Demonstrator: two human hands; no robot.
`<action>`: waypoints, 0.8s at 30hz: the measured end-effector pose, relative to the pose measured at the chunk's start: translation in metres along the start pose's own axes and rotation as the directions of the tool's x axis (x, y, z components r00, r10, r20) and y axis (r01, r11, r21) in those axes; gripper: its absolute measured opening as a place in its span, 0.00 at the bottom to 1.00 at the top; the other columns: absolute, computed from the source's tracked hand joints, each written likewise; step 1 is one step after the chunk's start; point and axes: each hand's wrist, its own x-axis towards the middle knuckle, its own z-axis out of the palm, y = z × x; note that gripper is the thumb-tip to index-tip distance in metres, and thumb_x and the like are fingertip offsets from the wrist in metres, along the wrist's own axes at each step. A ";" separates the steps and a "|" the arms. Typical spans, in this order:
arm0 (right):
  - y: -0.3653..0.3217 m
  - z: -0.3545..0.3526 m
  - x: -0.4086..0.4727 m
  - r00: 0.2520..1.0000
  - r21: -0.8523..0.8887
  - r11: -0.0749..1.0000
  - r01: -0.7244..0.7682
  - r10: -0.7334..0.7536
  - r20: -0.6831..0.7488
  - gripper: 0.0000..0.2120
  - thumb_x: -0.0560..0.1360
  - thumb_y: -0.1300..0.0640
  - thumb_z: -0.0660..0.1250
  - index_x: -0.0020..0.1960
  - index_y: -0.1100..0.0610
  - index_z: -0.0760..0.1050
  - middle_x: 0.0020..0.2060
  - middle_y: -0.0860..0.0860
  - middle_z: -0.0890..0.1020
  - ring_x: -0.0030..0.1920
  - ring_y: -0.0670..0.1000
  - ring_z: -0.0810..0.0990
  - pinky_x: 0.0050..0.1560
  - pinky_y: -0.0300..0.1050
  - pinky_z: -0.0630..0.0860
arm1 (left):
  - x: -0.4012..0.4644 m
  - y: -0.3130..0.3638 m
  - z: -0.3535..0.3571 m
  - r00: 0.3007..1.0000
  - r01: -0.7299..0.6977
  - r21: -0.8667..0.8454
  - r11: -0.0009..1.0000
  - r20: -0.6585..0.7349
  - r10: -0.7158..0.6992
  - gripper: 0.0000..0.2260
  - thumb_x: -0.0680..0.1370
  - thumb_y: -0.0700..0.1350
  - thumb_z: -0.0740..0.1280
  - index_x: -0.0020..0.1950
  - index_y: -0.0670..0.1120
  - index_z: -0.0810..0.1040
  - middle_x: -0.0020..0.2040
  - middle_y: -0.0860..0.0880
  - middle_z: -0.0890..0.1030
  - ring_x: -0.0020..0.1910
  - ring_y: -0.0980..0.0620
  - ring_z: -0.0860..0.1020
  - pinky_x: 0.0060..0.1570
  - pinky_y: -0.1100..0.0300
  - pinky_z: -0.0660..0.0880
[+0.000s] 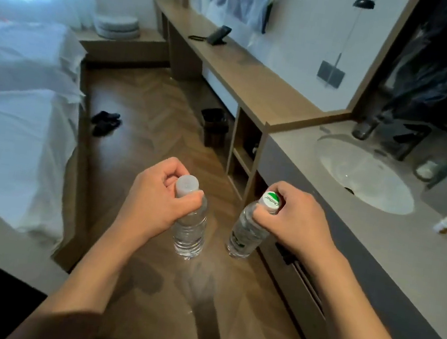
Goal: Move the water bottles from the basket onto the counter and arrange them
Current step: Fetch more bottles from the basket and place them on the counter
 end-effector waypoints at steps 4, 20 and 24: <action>-0.030 0.046 0.085 0.994 -0.020 0.997 0.070 -0.068 0.091 0.09 0.66 0.45 0.70 0.43 0.47 0.75 0.36 0.43 0.80 0.37 0.44 0.78 0.33 0.42 0.72 | 0.050 -0.051 -0.019 0.994 0.087 0.000 0.996 -0.066 -0.087 0.12 0.66 0.44 0.78 0.38 0.46 0.75 0.29 0.47 0.77 0.27 0.57 0.71 0.29 0.66 0.68; -0.143 0.137 0.459 0.940 0.076 0.959 0.273 -0.283 0.191 0.10 0.64 0.47 0.71 0.42 0.49 0.75 0.33 0.44 0.80 0.34 0.44 0.78 0.34 0.43 0.74 | 0.386 -0.176 -0.086 0.947 0.115 0.098 0.989 -0.313 -0.079 0.13 0.65 0.50 0.76 0.37 0.47 0.74 0.29 0.51 0.75 0.27 0.59 0.70 0.27 0.67 0.68; -0.166 0.168 0.546 0.940 0.099 0.960 0.263 -0.278 0.198 0.08 0.64 0.48 0.71 0.40 0.49 0.75 0.32 0.45 0.80 0.33 0.44 0.78 0.32 0.40 0.72 | 0.465 -0.221 -0.098 0.939 0.128 0.071 0.989 -0.331 -0.098 0.13 0.64 0.51 0.75 0.37 0.47 0.74 0.30 0.51 0.75 0.27 0.58 0.70 0.27 0.63 0.69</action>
